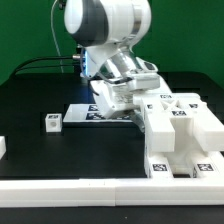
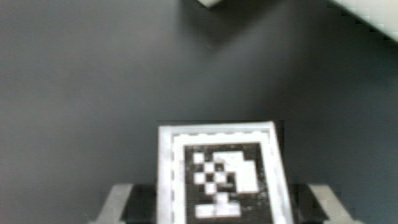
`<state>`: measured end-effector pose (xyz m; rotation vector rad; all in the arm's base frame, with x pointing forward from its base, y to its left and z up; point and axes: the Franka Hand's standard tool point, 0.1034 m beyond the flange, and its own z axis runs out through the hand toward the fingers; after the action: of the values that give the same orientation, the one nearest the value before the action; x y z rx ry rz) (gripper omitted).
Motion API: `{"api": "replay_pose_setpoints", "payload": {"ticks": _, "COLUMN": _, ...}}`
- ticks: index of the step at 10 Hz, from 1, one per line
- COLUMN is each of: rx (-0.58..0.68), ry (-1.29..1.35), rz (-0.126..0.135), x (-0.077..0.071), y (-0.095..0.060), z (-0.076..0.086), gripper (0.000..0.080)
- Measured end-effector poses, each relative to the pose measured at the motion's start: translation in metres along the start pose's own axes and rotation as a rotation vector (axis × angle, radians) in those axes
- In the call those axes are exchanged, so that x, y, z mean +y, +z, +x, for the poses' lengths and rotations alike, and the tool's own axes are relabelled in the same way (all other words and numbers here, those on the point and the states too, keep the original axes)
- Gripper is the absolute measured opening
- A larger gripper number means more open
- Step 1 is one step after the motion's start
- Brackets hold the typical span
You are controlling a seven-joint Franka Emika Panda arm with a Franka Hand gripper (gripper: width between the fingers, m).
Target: Assemble chair
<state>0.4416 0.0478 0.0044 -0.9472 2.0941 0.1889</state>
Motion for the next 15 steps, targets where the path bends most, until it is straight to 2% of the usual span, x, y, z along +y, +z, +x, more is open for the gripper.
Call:
{"api": "replay_pose_setpoints", "payload": {"ticks": 1, "rx": -0.009, "ry": -0.028, "rz": -0.002, "x": -0.012, "y": -0.008, "z": 0.01, "gripper": 0.0281}}
{"api": "replay_pose_setpoints", "payload": {"ticks": 2, "rx": -0.017, "ry": -0.038, "rz": 0.012, "x": -0.023, "y": -0.015, "z": 0.019, "gripper": 0.0281}}
{"api": "replay_pose_setpoints", "payload": {"ticks": 3, "rx": -0.022, "ry": -0.037, "rz": 0.024, "x": -0.027, "y": -0.018, "z": 0.022, "gripper": 0.0281}}
{"api": "replay_pose_setpoints", "payload": {"ticks": 7, "rx": -0.023, "ry": -0.04, "rz": 0.019, "x": -0.025, "y": -0.017, "z": 0.021, "gripper": 0.0282}}
{"api": "replay_pose_setpoints", "payload": {"ticks": 8, "rx": -0.028, "ry": -0.046, "rz": -0.014, "x": -0.025, "y": -0.018, "z": 0.021, "gripper": 0.0282}}
{"api": "replay_pose_setpoints", "payload": {"ticks": 9, "rx": -0.042, "ry": -0.083, "rz": -0.018, "x": -0.032, "y": -0.019, "z": 0.021, "gripper": 0.0282}}
{"api": "replay_pose_setpoints", "payload": {"ticks": 10, "rx": -0.062, "ry": -0.111, "rz": -0.095, "x": -0.044, "y": -0.02, "z": 0.018, "gripper": 0.0282}}
{"api": "replay_pose_setpoints", "payload": {"ticks": 11, "rx": -0.089, "ry": -0.17, "rz": -0.149, "x": -0.06, "y": -0.019, "z": 0.017, "gripper": 0.0282}}
{"api": "replay_pose_setpoints", "payload": {"ticks": 12, "rx": -0.109, "ry": -0.198, "rz": -0.14, "x": -0.068, "y": -0.016, "z": 0.021, "gripper": 0.0282}}
{"api": "replay_pose_setpoints", "payload": {"ticks": 13, "rx": -0.091, "ry": -0.169, "rz": -0.242, "x": -0.06, "y": -0.018, "z": 0.025, "gripper": 0.0282}}
{"api": "replay_pose_setpoints", "payload": {"ticks": 14, "rx": -0.078, "ry": -0.197, "rz": -0.337, "x": -0.061, "y": -0.019, "z": 0.023, "gripper": 0.0282}}
{"api": "replay_pose_setpoints", "payload": {"ticks": 15, "rx": -0.07, "ry": -0.207, "rz": -0.371, "x": -0.062, "y": -0.018, "z": 0.024, "gripper": 0.0282}}
